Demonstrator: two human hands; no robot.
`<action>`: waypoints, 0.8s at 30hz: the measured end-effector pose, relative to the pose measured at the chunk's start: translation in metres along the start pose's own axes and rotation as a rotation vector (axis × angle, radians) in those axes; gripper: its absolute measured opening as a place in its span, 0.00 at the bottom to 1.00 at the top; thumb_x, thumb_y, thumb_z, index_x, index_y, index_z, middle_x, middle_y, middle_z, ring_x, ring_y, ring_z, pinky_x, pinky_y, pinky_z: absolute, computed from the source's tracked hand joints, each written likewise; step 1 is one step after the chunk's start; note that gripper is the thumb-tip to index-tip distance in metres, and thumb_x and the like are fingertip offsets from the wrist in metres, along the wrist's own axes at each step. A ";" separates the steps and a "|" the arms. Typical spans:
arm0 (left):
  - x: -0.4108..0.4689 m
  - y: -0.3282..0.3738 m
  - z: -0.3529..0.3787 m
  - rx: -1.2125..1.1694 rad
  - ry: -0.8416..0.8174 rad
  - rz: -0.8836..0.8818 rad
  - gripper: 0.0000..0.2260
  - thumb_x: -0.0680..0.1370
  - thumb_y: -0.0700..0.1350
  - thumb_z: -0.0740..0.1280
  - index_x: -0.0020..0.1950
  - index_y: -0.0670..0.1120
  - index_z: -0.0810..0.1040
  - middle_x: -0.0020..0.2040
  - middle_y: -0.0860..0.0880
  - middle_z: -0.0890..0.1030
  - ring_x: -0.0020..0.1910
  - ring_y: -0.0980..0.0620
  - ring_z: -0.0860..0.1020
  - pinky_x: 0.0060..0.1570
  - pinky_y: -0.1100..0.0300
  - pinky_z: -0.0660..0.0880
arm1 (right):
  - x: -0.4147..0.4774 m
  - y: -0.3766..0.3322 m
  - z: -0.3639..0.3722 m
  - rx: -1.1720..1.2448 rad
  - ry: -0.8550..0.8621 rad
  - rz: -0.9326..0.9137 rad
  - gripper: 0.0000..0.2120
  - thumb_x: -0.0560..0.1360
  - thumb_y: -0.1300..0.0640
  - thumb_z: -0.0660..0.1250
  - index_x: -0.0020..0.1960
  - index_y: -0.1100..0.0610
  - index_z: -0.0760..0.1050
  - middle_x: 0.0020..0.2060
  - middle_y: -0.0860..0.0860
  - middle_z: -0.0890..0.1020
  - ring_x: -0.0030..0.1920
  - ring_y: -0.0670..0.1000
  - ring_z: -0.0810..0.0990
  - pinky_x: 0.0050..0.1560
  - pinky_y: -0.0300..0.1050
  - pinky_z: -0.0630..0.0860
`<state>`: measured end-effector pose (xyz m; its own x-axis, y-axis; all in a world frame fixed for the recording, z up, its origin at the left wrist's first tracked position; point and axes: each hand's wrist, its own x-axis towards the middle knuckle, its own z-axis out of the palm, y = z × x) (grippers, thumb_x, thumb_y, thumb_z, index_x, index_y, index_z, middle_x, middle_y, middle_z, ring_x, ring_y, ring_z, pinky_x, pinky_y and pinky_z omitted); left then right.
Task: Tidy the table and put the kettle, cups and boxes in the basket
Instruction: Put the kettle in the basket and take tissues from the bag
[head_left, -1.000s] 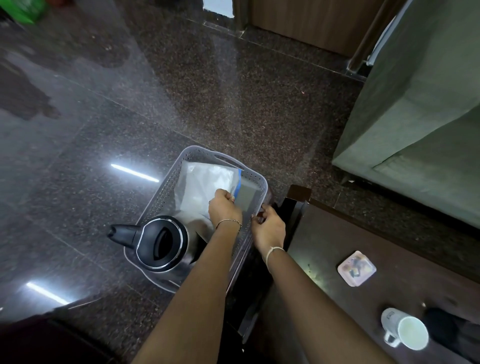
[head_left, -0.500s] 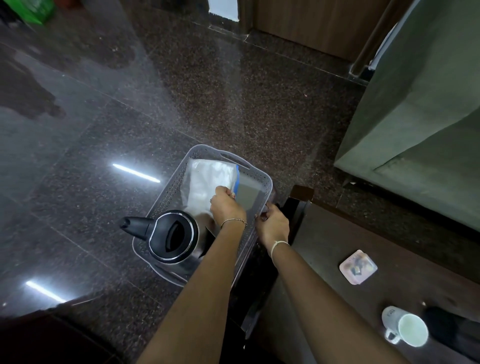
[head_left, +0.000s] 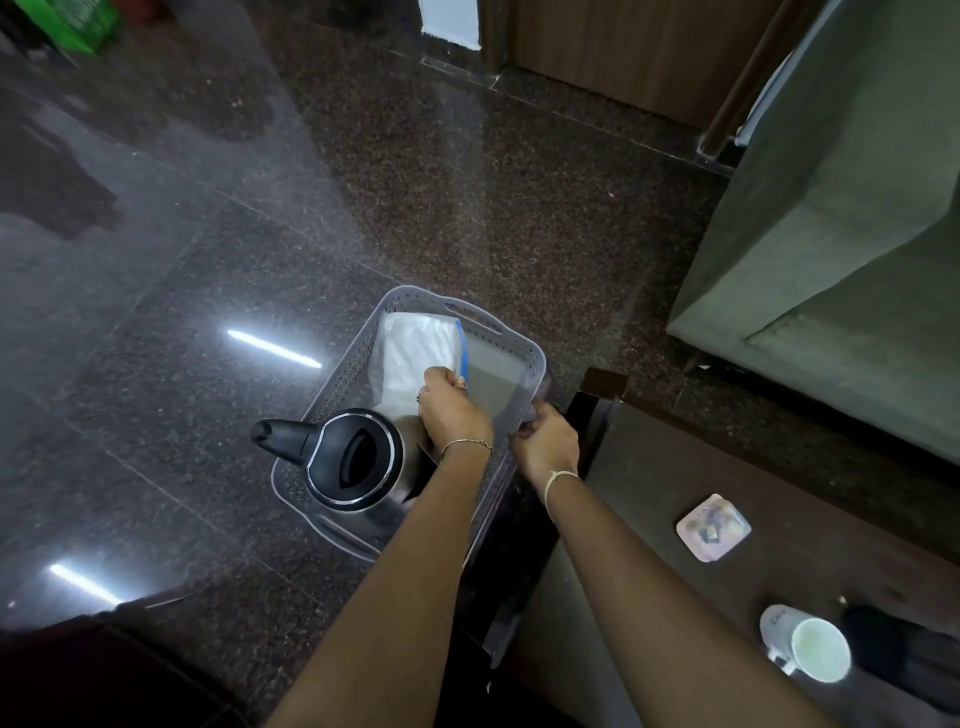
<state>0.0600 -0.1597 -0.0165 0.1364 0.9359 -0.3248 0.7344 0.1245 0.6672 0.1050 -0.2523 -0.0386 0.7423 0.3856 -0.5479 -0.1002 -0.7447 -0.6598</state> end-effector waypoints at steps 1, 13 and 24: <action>-0.001 0.000 -0.001 -0.008 0.004 0.007 0.07 0.80 0.37 0.56 0.55 0.40 0.71 0.51 0.38 0.78 0.51 0.38 0.75 0.52 0.46 0.73 | -0.001 0.000 -0.001 0.001 -0.002 -0.004 0.19 0.71 0.57 0.68 0.62 0.51 0.77 0.52 0.56 0.83 0.55 0.58 0.81 0.50 0.42 0.74; -0.010 0.025 -0.008 -0.072 0.012 0.117 0.06 0.81 0.41 0.57 0.54 0.42 0.71 0.52 0.41 0.78 0.50 0.42 0.74 0.47 0.52 0.68 | -0.007 0.001 -0.003 0.043 -0.021 -0.034 0.17 0.70 0.55 0.68 0.59 0.49 0.78 0.48 0.53 0.84 0.50 0.56 0.82 0.48 0.44 0.77; -0.032 0.060 -0.052 -0.347 -0.044 0.081 0.03 0.79 0.43 0.62 0.48 0.44 0.73 0.47 0.46 0.80 0.49 0.47 0.78 0.46 0.57 0.71 | -0.040 -0.056 -0.039 0.353 -0.005 -0.254 0.14 0.78 0.56 0.66 0.63 0.54 0.78 0.54 0.49 0.83 0.49 0.43 0.80 0.57 0.43 0.78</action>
<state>0.0656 -0.1649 0.0688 0.2191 0.9331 -0.2850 0.4512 0.1621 0.8776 0.1072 -0.2474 0.0400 0.7697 0.5358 -0.3472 -0.1357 -0.3941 -0.9090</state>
